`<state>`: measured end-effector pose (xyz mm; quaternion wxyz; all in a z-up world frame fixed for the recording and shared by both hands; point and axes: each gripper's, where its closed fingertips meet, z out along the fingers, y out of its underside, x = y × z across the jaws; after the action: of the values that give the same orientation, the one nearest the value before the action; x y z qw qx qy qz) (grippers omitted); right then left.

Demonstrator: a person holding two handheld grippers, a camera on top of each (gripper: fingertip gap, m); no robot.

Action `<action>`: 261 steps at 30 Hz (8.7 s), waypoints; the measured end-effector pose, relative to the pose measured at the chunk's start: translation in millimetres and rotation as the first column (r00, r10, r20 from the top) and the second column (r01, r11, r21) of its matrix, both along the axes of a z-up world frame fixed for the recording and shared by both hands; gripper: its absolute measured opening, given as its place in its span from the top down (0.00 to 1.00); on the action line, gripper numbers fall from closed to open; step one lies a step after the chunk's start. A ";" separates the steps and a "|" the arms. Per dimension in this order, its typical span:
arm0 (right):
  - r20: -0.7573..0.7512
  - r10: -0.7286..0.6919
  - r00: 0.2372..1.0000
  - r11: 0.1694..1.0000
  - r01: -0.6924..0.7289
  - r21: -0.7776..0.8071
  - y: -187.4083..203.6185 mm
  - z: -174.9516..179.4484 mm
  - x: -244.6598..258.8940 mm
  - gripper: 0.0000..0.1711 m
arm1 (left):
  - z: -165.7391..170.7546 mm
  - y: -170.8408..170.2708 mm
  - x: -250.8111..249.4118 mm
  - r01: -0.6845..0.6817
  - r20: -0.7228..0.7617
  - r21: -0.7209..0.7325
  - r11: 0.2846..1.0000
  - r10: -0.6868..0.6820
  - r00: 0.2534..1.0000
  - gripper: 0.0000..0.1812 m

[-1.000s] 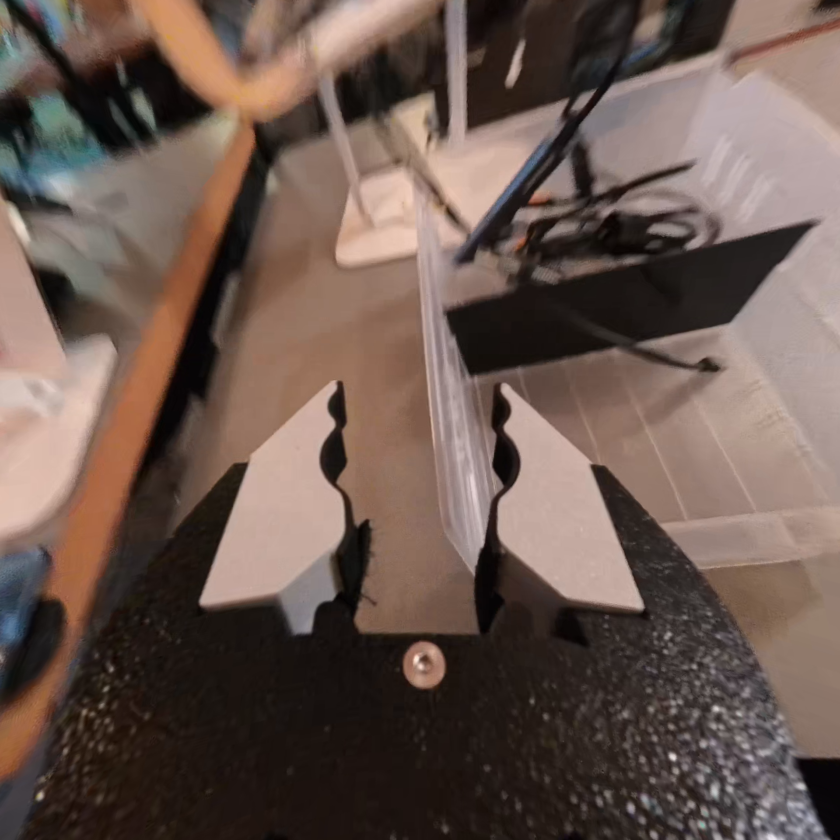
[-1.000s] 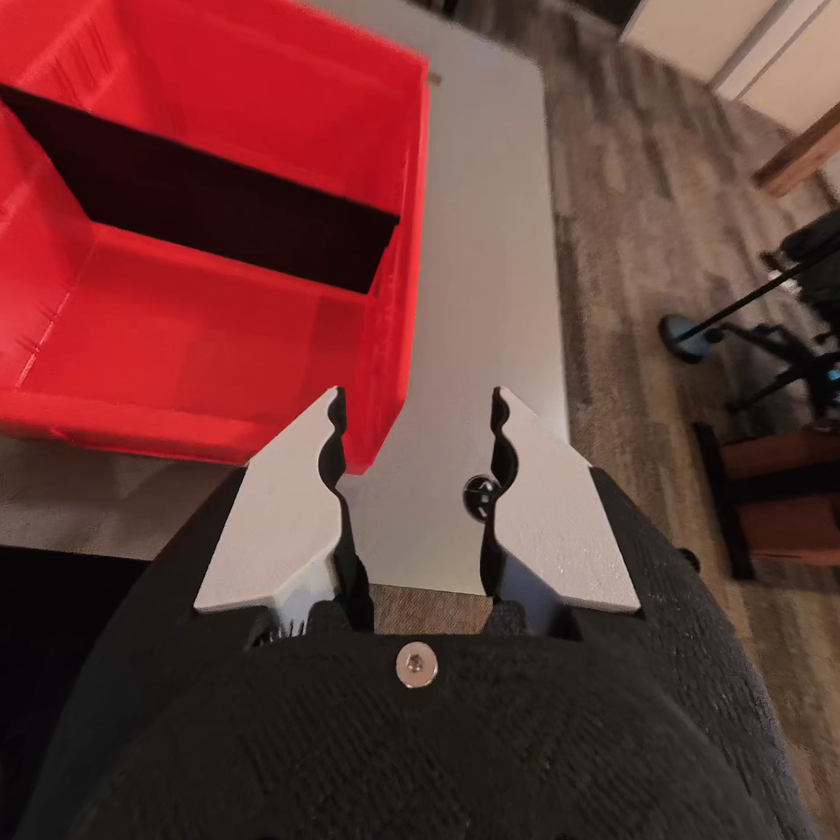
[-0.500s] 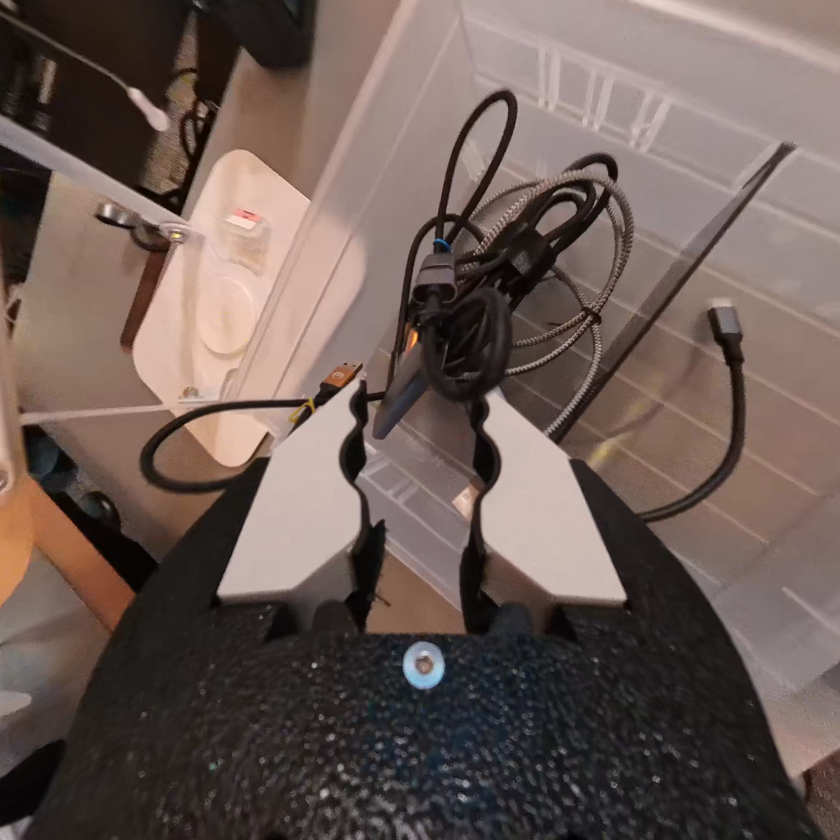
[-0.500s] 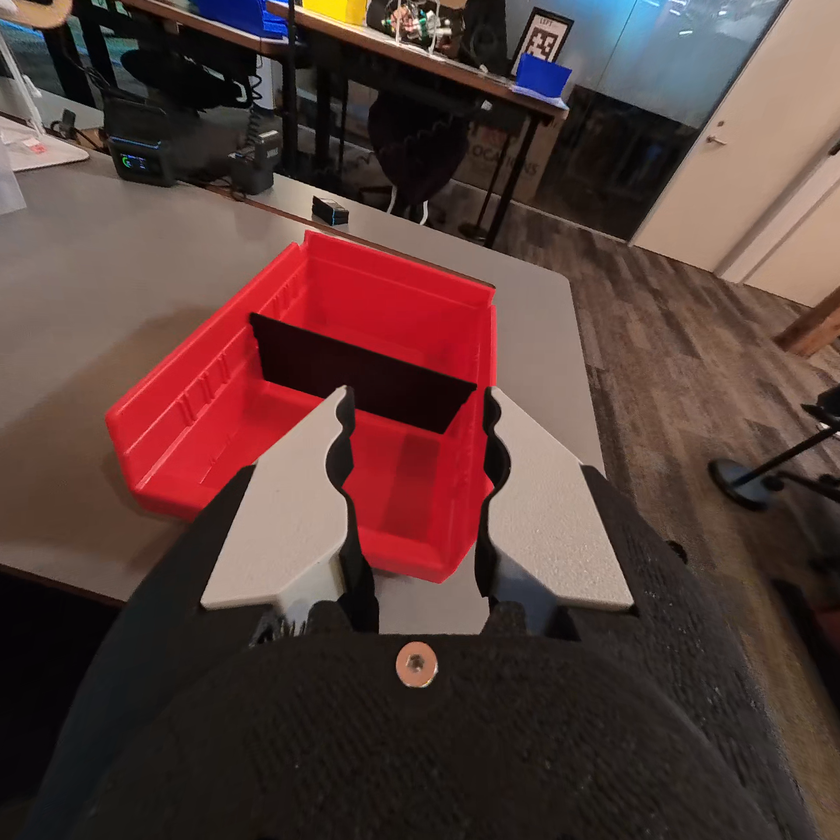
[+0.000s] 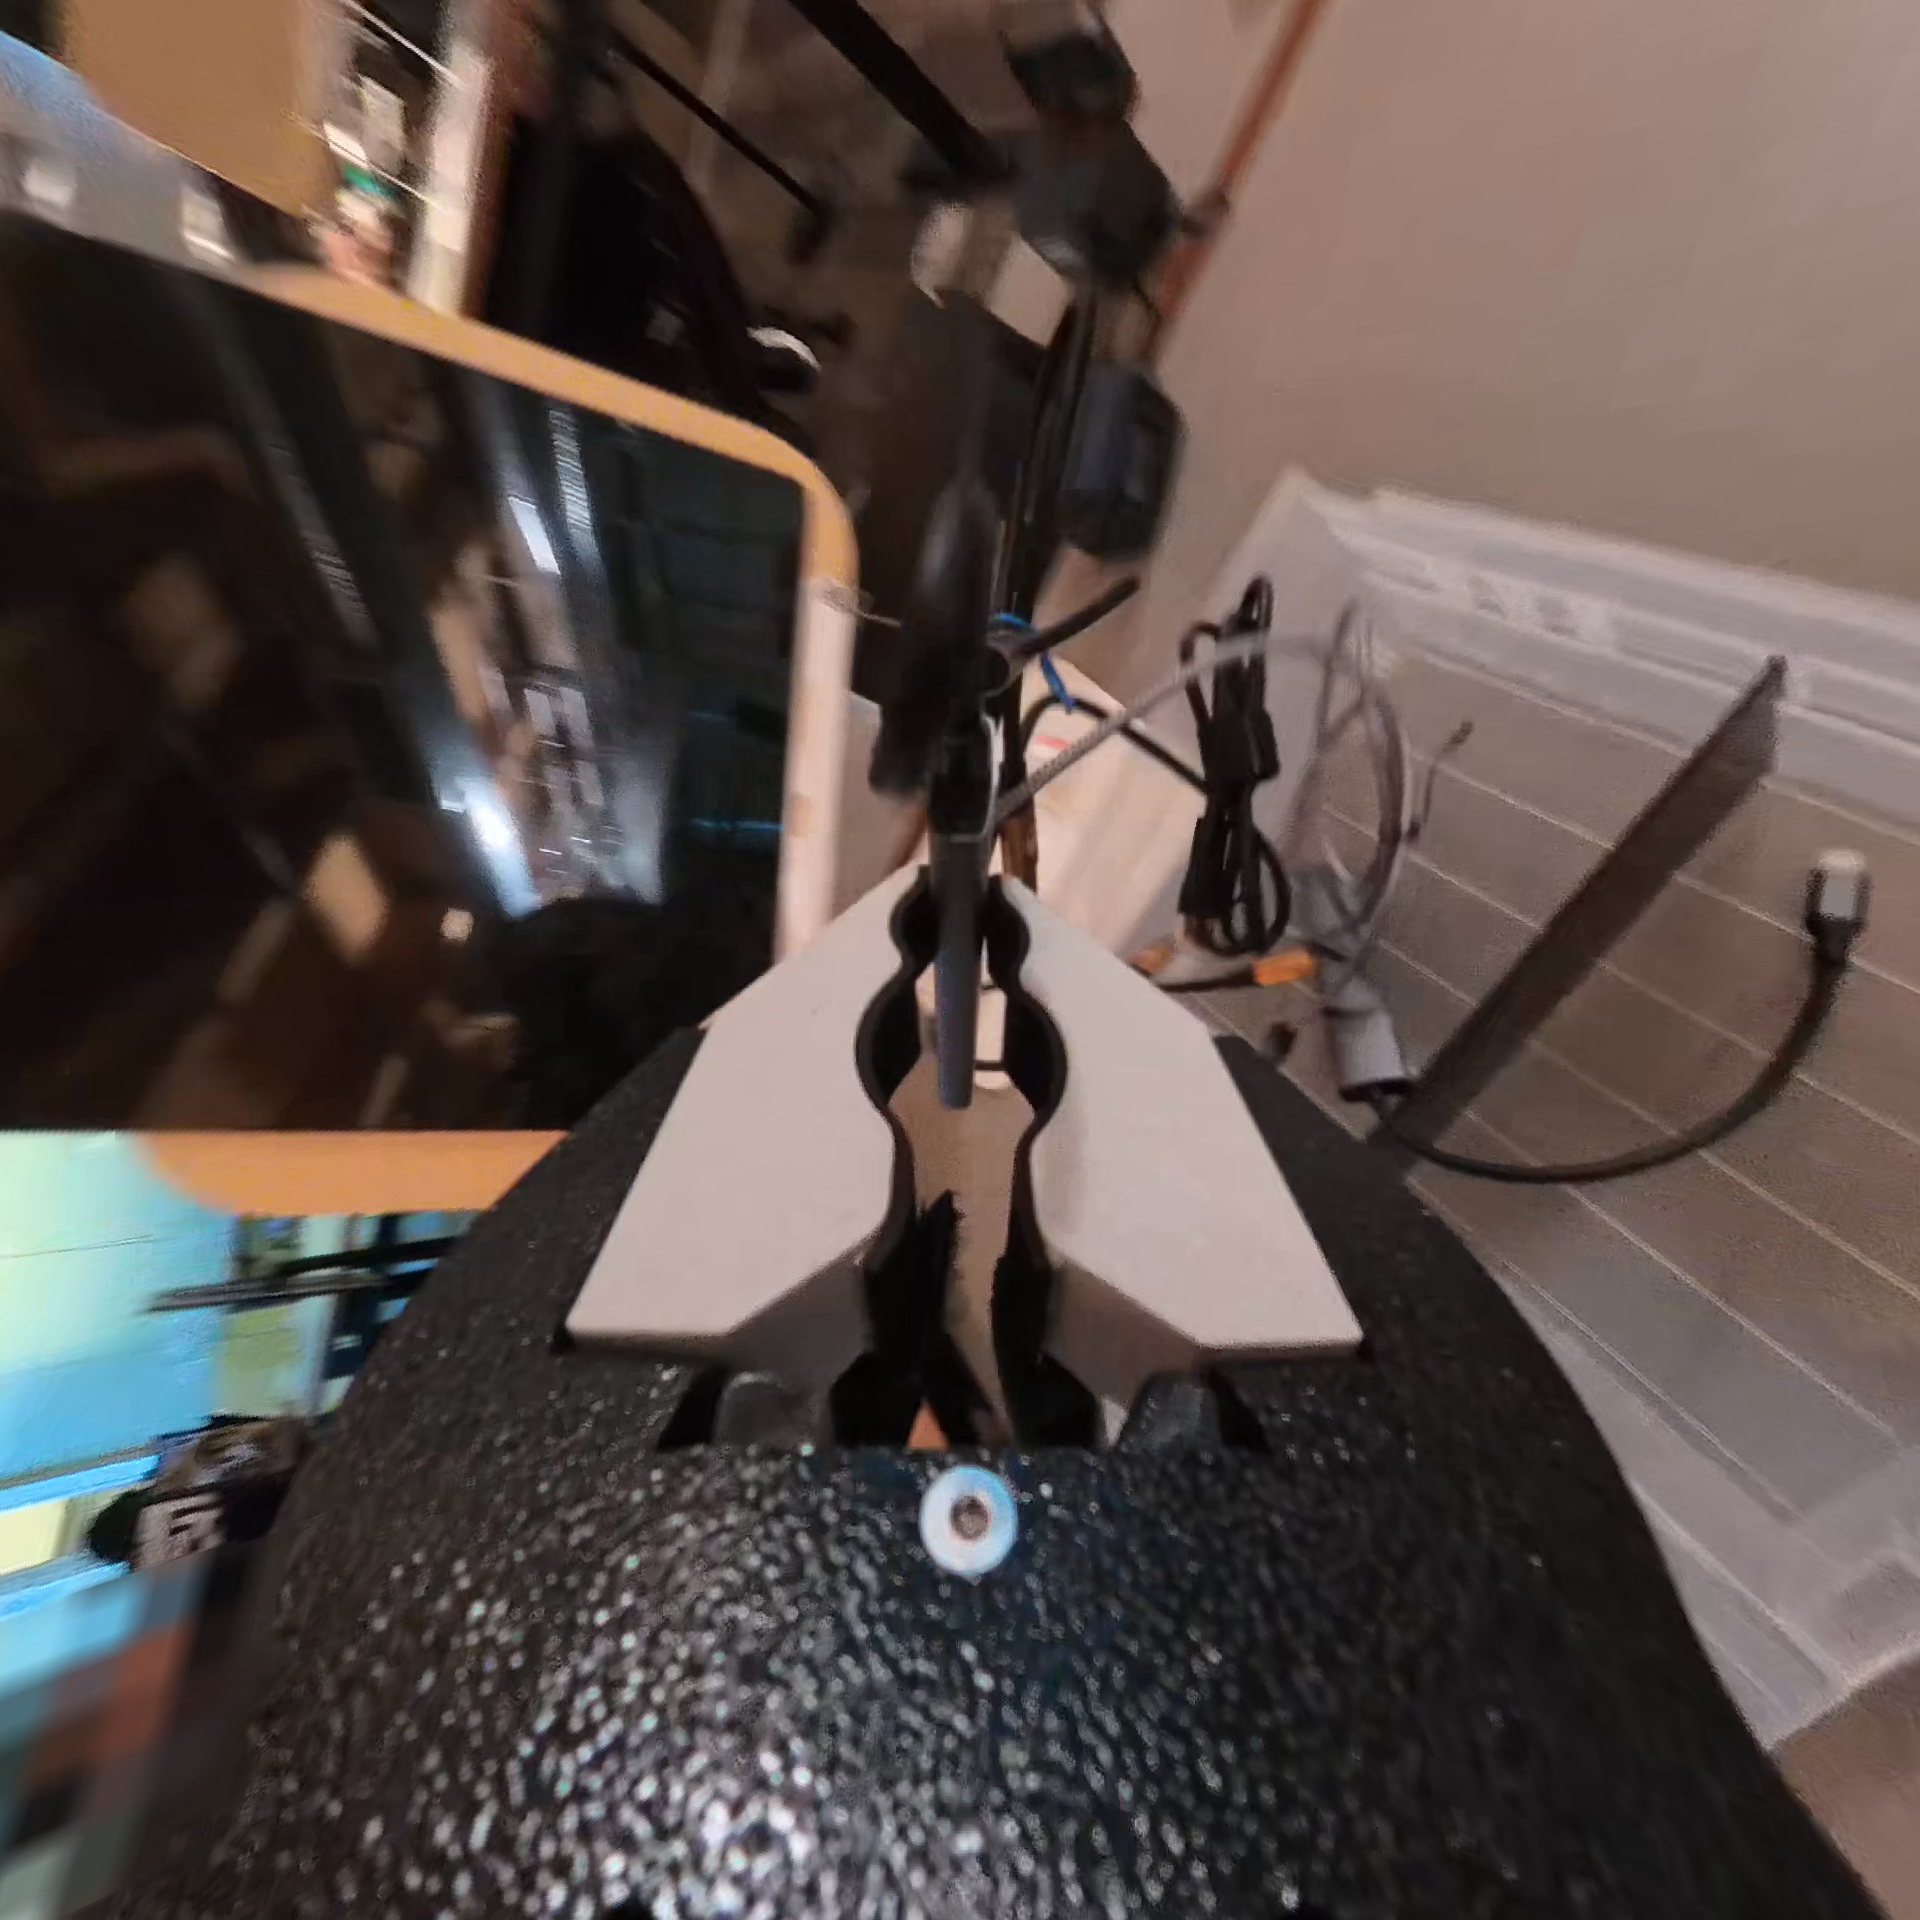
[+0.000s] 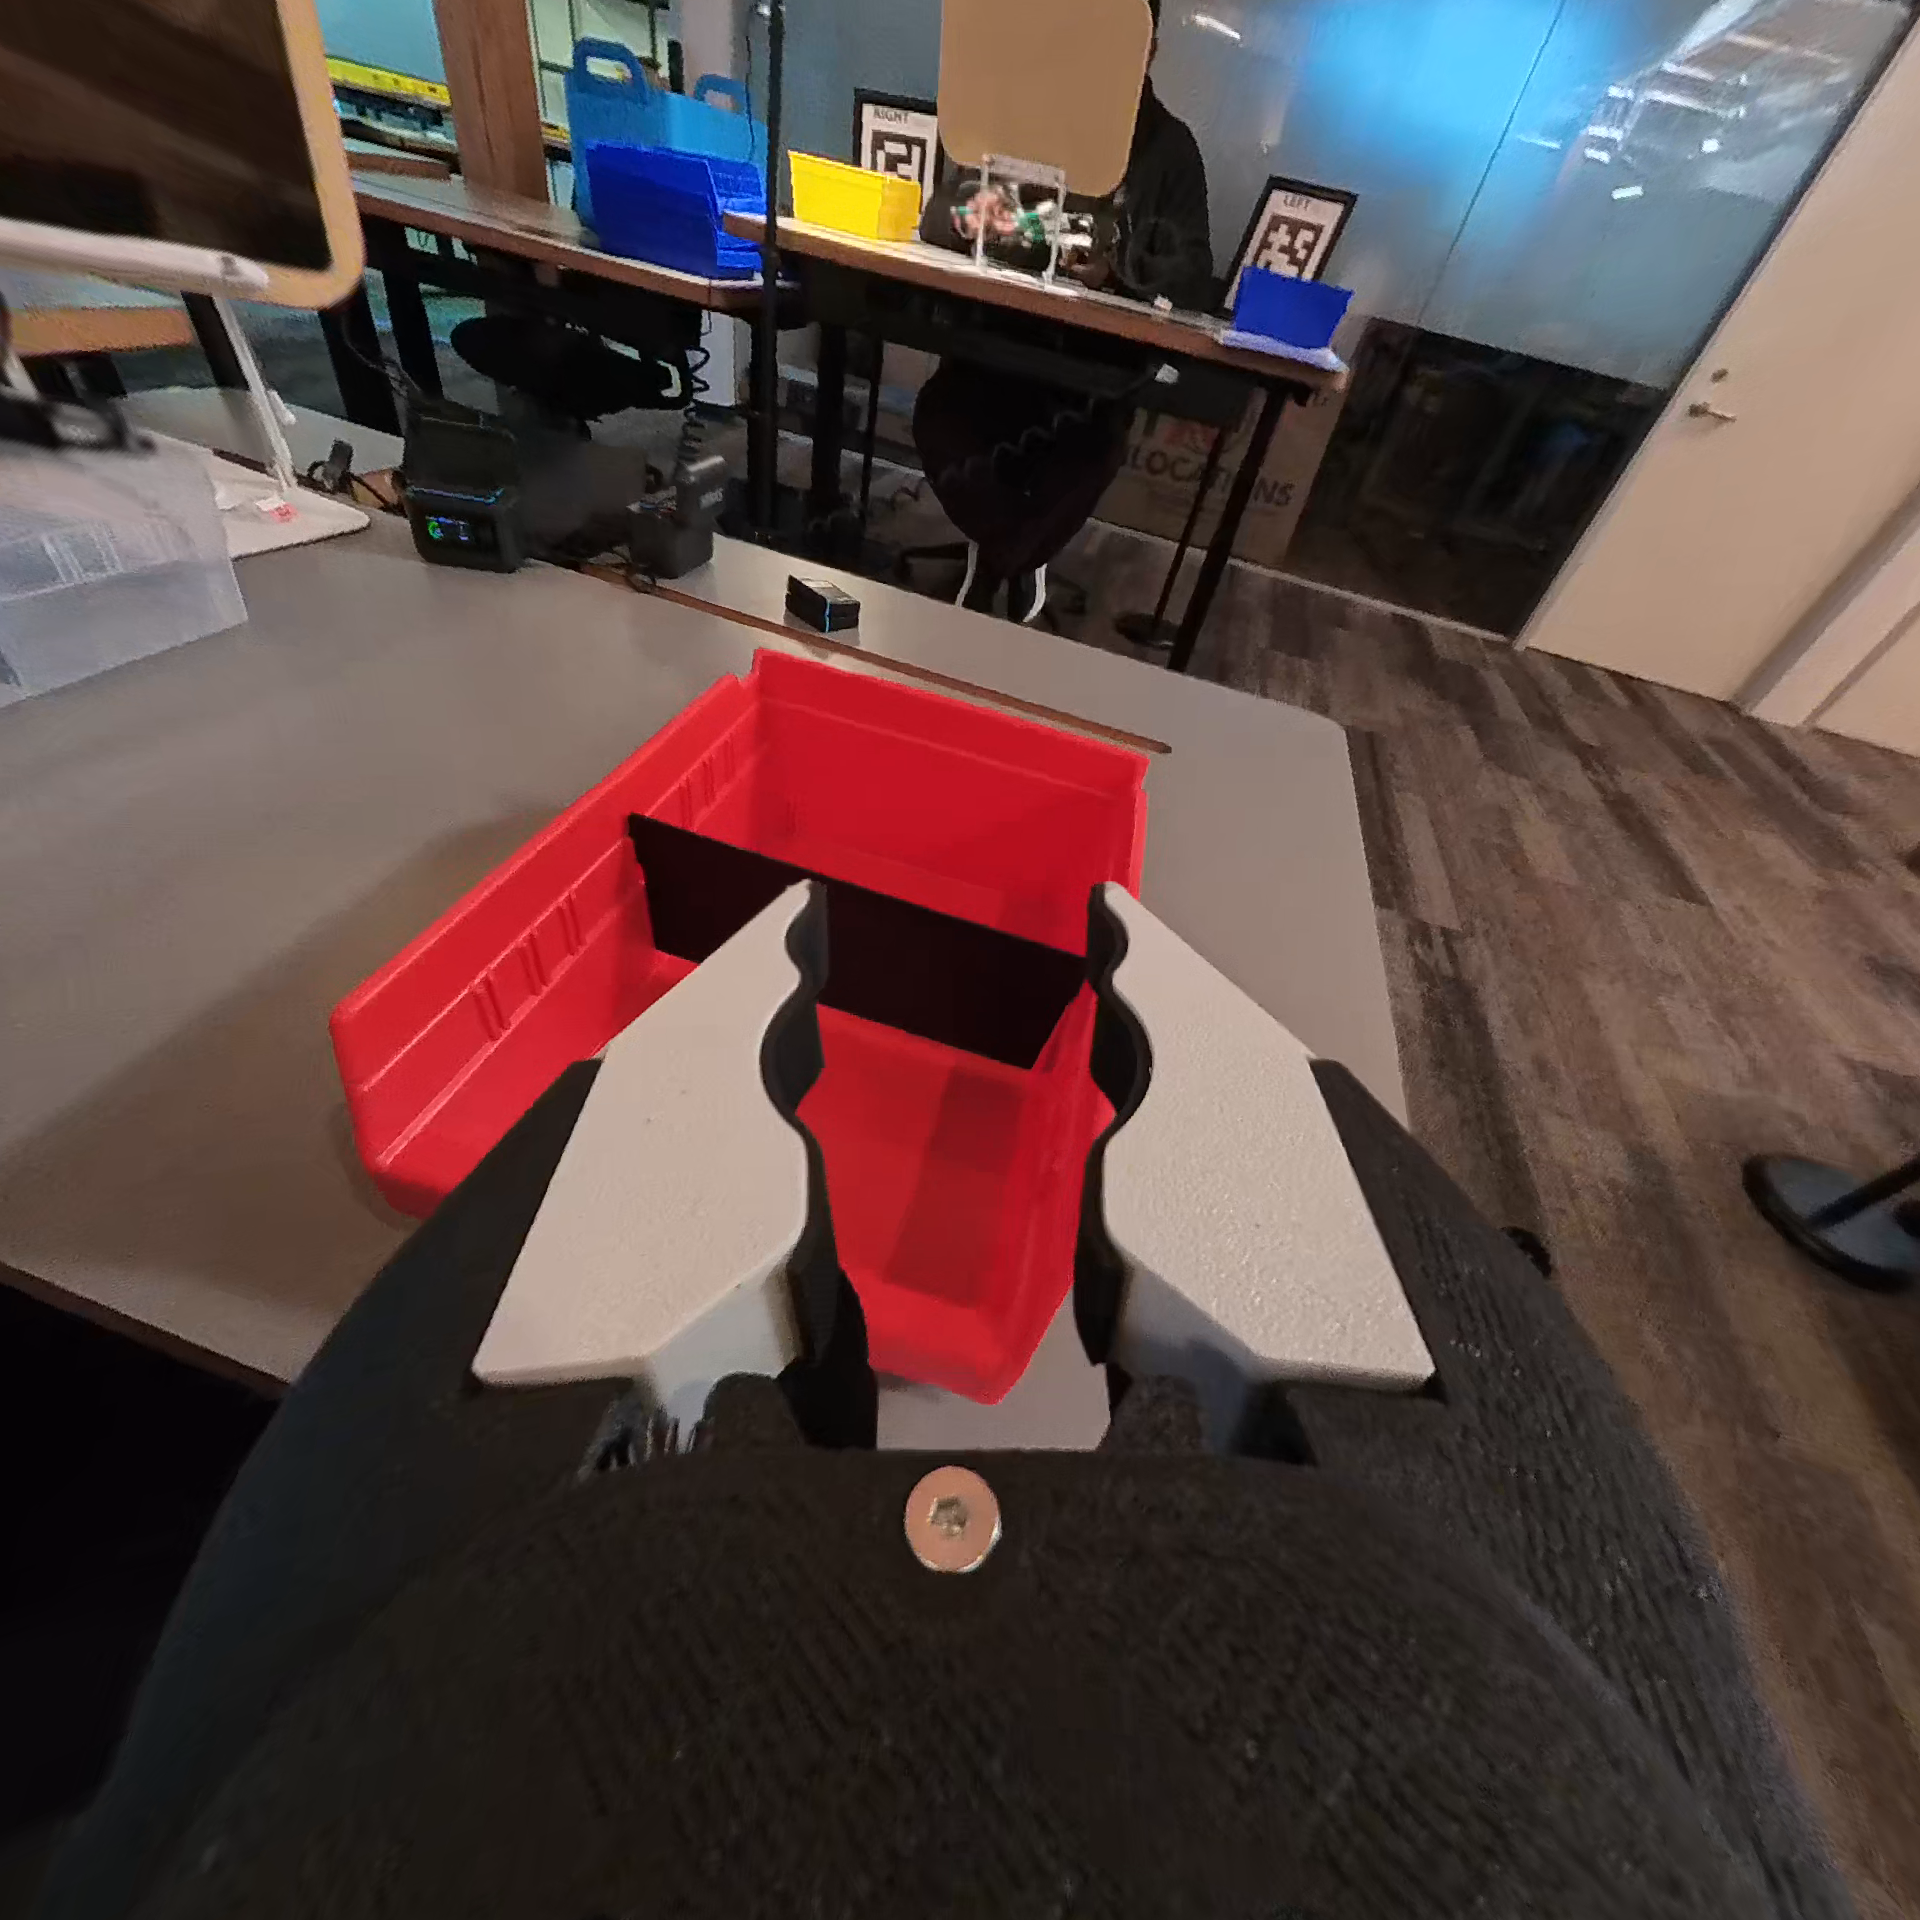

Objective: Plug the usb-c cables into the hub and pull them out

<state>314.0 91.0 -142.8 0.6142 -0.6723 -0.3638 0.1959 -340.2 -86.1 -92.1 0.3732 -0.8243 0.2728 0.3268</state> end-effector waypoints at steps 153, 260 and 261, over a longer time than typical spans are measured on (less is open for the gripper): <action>0.166 0.859 0.485 0.504 -0.857 -0.104 -192.9 -35.5 -333.6 0.97 | -62.8 -5.7 342.7 0.486 0.746 0.505 0.714 -0.644 0.171 0.93; 0.309 0.864 0.397 0.407 -0.913 0.033 -225.6 17.5 -267.4 0.97 | -21.1 -47.7 394.7 0.571 0.606 0.619 0.539 -0.791 0.090 0.96; 0.336 0.860 0.385 0.399 -0.916 0.031 -227.5 18.2 -265.0 0.97 | -21.4 -50.0 396.6 0.586 0.598 0.609 0.534 -0.795 0.102 0.96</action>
<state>49.0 -136.5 -124.6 0.4241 -0.3206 -0.7651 0.3634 56.4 -136.2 -113.4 0.6480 -0.5922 0.3740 -0.2991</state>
